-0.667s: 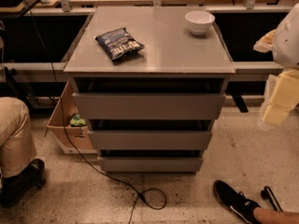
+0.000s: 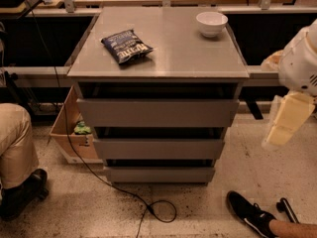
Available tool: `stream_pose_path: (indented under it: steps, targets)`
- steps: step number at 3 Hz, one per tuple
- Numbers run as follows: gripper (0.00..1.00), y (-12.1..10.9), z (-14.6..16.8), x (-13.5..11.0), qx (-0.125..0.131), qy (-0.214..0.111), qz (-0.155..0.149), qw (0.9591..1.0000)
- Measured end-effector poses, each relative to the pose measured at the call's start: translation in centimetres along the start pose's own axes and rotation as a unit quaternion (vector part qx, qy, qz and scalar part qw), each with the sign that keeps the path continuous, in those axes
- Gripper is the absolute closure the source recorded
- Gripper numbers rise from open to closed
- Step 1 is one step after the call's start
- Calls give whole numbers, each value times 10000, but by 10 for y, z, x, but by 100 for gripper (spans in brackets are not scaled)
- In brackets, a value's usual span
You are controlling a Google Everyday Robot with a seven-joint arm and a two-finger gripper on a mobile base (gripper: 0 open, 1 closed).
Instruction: Open middle drawer
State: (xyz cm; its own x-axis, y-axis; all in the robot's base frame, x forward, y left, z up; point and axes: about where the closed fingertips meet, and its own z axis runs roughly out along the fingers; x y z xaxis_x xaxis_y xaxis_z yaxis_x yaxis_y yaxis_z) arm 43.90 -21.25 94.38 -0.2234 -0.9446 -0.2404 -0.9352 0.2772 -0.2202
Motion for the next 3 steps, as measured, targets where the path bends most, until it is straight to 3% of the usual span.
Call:
stream_pose_path:
  steps: [1,2,3]
  targets:
    - [0,17,67,2,-308,-390,-4,9988]
    - [0,39,141,-3,-671,-771,18,9948]
    - [0,65,210,-10,-1106,-938,-53,9894]
